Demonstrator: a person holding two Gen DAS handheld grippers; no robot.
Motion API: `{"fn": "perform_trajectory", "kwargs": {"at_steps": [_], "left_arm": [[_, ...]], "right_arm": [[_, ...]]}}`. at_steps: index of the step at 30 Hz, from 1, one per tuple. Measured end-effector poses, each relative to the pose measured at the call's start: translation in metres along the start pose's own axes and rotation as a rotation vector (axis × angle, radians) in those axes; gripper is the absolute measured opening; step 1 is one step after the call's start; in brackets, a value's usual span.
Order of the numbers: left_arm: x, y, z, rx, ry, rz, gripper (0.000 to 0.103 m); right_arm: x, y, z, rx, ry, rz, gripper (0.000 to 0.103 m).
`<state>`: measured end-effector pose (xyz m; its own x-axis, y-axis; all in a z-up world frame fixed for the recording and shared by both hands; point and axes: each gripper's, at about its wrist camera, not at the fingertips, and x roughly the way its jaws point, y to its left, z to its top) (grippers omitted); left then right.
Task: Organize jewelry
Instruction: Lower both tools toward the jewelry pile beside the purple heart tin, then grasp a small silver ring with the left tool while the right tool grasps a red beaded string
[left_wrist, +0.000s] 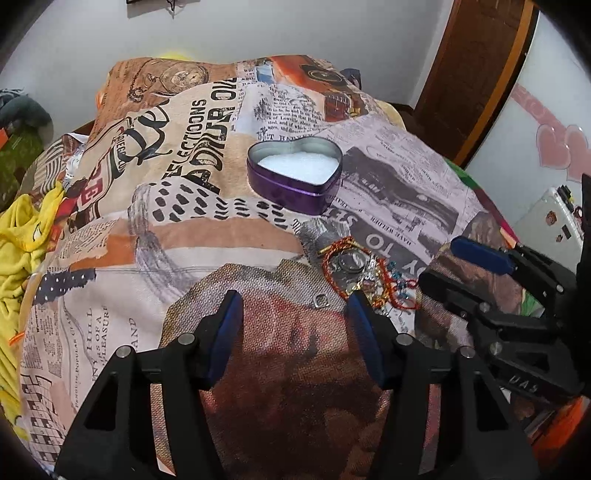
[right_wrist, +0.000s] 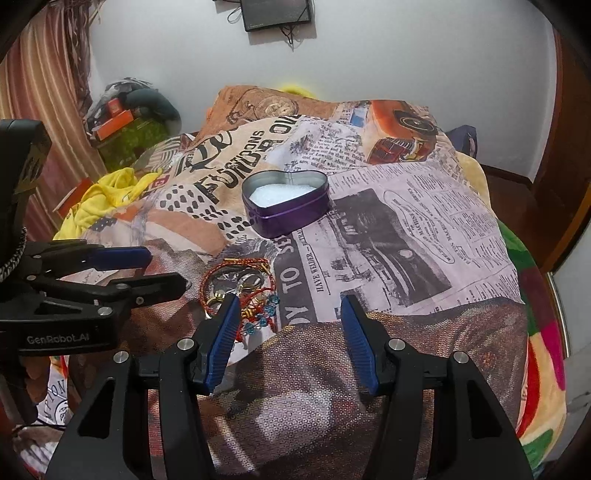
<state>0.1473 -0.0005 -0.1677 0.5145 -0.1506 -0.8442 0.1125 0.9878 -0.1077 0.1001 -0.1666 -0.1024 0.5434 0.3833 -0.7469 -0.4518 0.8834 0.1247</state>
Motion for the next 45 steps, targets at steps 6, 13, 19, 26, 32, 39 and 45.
{"fn": "perform_trajectory", "kwargs": {"at_steps": [6,13,19,26,32,39,45], "left_arm": [[0.001,0.002,-0.004,0.027,0.009,-0.012,0.059],[0.003,-0.001,-0.005,0.078,0.0,-0.003,0.051],[0.003,0.001,-0.001,0.077,-0.01,-0.019,0.027],[0.0,-0.01,-0.002,0.123,-0.007,-0.052,0.024],[0.011,-0.008,-0.001,0.102,0.014,-0.063,0.018],[0.017,-0.014,-0.002,0.122,0.02,-0.067,0.008],[0.007,-0.009,-0.002,0.1,-0.008,-0.058,0.008]], "right_arm": [[0.0,-0.001,-0.001,0.006,0.002,0.004,0.052],[-0.003,0.005,-0.001,-0.012,-0.003,0.039,0.05],[0.003,0.012,-0.002,-0.022,0.025,0.069,0.04],[0.005,0.013,-0.001,-0.023,0.032,0.071,0.039],[0.007,0.012,-0.002,-0.026,0.038,0.072,0.039],[0.009,0.008,-0.003,-0.011,0.046,0.071,0.039],[0.008,0.01,-0.001,-0.013,0.046,0.078,0.037]]}}
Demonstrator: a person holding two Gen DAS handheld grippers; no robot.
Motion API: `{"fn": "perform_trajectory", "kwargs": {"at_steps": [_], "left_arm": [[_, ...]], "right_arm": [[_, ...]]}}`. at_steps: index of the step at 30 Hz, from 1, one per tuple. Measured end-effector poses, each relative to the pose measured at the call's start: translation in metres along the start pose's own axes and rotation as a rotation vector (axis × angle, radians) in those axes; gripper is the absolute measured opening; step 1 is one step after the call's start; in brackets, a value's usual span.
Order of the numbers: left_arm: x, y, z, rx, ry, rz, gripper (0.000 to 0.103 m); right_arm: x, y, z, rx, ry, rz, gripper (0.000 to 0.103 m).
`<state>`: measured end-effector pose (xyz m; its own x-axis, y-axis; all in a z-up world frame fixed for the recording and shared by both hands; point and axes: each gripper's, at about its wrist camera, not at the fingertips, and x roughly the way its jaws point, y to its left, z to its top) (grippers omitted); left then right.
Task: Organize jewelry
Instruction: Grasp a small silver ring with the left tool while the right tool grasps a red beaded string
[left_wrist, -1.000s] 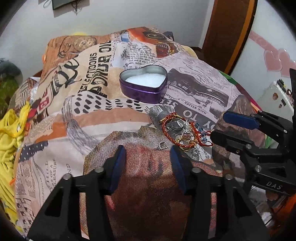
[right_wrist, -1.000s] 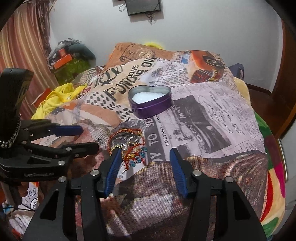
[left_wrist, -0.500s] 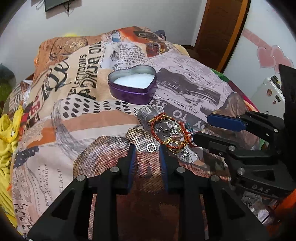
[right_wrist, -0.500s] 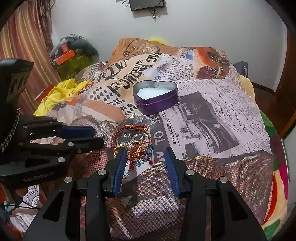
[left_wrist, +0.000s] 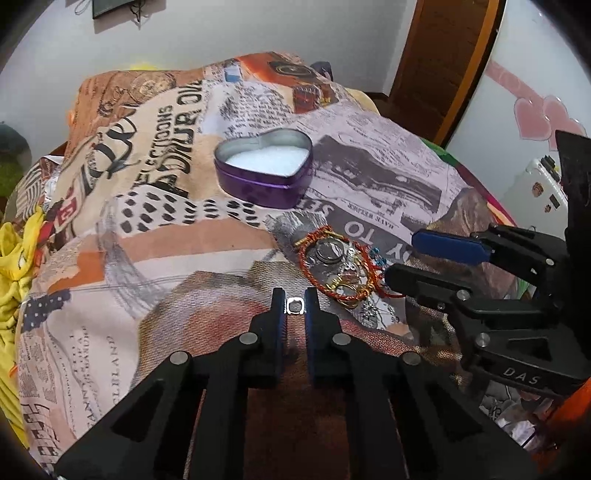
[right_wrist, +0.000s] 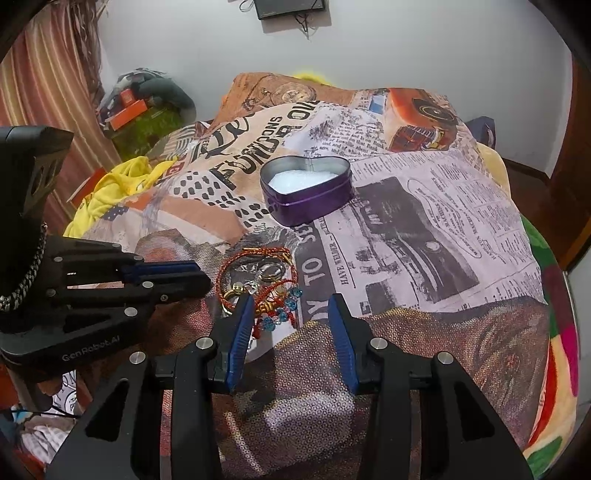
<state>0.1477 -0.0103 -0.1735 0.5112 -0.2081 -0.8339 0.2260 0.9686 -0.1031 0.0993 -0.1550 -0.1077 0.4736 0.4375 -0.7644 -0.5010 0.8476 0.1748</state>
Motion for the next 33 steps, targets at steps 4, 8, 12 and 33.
{"fn": "perform_trajectory", "kwargs": {"at_steps": [4,8,12,33], "left_arm": [[-0.013,0.007,0.001,-0.012,-0.041,0.019,0.008],[-0.022,0.016,0.0,-0.033,-0.063,0.026,0.008],[-0.026,0.021,-0.002,-0.051,-0.077,0.024,0.008],[-0.04,0.021,-0.008,-0.07,-0.128,0.018,0.009]], "right_arm": [[0.002,0.006,0.002,-0.015,0.004,0.011,0.036],[0.009,0.01,0.002,-0.026,0.027,0.005,0.03],[0.017,0.007,-0.001,-0.02,0.049,-0.009,0.029],[0.006,0.004,0.003,0.0,0.024,-0.054,0.008]]}}
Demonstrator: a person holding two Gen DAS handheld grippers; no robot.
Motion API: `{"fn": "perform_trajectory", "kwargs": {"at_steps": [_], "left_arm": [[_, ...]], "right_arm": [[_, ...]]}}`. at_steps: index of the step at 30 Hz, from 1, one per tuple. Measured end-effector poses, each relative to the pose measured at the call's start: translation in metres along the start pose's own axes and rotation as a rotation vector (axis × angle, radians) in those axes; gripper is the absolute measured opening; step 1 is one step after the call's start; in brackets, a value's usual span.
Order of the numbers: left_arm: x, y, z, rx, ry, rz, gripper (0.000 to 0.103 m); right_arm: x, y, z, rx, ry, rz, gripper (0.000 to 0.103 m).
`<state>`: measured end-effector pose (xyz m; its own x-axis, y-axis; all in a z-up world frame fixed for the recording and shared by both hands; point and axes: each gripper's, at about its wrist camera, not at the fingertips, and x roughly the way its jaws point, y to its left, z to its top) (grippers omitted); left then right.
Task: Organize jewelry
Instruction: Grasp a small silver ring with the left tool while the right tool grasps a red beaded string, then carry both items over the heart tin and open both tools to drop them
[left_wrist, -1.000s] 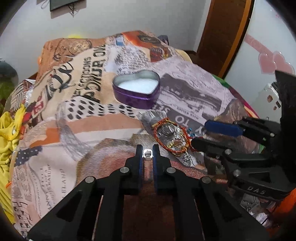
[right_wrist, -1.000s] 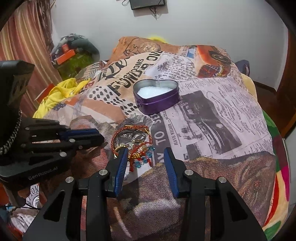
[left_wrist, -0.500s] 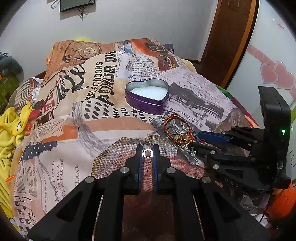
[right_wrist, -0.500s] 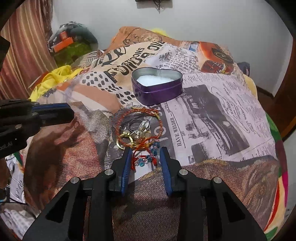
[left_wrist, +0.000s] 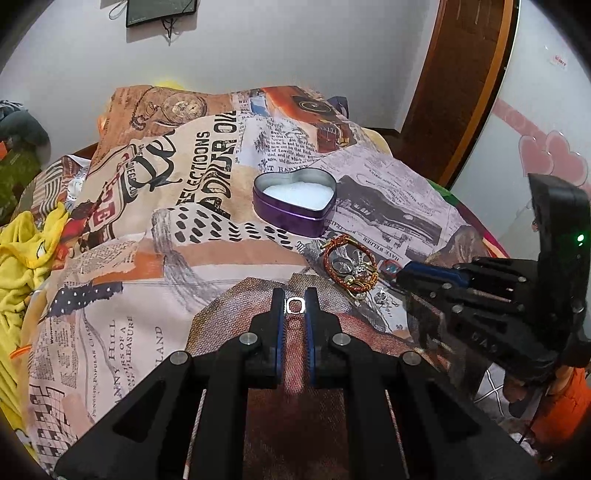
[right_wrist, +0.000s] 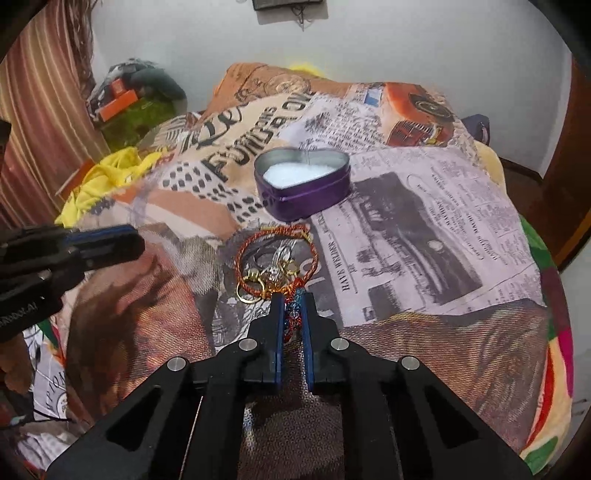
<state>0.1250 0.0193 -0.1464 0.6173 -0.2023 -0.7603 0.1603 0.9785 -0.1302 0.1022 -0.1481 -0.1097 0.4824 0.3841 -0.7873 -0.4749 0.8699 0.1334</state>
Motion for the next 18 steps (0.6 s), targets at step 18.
{"fn": "perform_trajectory", "kwargs": {"at_steps": [18], "left_arm": [[-0.023,0.001,0.02,-0.039,-0.087,-0.002,0.009]], "right_arm": [[-0.044,0.002,0.029,0.0,-0.154,-0.052,0.008]]}}
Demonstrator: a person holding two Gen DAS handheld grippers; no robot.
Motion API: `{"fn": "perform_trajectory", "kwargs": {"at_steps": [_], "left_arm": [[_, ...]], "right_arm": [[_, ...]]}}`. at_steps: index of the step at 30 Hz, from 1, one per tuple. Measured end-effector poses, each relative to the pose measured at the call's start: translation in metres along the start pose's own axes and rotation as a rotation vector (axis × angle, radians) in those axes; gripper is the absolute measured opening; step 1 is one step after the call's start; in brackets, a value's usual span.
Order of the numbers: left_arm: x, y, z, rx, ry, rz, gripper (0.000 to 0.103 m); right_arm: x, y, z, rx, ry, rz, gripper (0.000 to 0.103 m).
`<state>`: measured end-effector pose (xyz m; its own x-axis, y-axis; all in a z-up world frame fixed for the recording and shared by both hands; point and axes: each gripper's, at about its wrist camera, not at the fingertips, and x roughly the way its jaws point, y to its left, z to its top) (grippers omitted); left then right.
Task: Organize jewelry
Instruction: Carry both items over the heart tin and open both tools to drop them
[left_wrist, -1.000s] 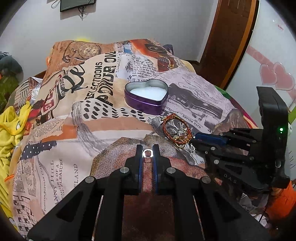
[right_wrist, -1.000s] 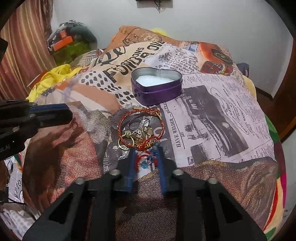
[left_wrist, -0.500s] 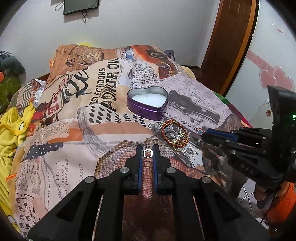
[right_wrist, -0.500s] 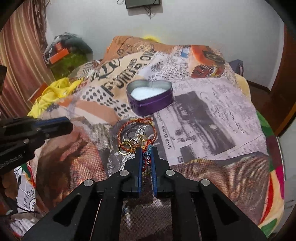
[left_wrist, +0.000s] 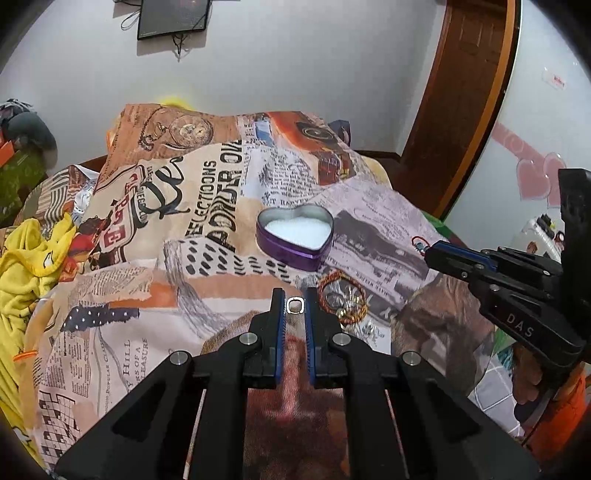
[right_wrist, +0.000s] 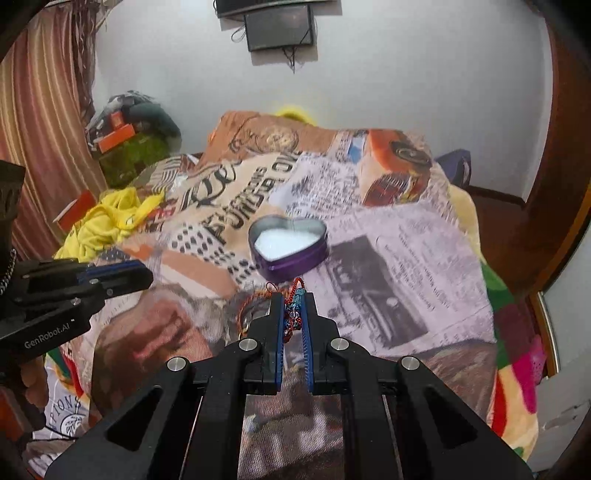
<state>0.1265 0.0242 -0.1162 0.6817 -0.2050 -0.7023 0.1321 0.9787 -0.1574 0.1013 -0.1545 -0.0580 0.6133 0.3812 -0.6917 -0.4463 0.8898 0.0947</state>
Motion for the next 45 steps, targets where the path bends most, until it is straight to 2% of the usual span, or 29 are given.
{"fn": "perform_trajectory", "kwargs": {"at_steps": [11,18,33,45], "left_arm": [[0.003,0.002,0.035,-0.005,-0.063,0.01,0.009],[0.017,0.001,0.056,0.008,-0.084,0.014,0.009],[0.073,0.011,0.081,-0.007,-0.037,-0.014,0.008],[0.114,0.011,0.085,0.014,0.043,-0.034,0.008]], "right_arm": [[-0.006,-0.007,0.029,-0.01,-0.093,-0.015,0.008],[0.008,-0.007,0.04,-0.015,-0.11,0.003,0.008],[0.054,-0.011,0.059,-0.041,-0.088,0.029,0.008],[0.095,-0.021,0.064,-0.032,-0.007,0.066,0.008]]}}
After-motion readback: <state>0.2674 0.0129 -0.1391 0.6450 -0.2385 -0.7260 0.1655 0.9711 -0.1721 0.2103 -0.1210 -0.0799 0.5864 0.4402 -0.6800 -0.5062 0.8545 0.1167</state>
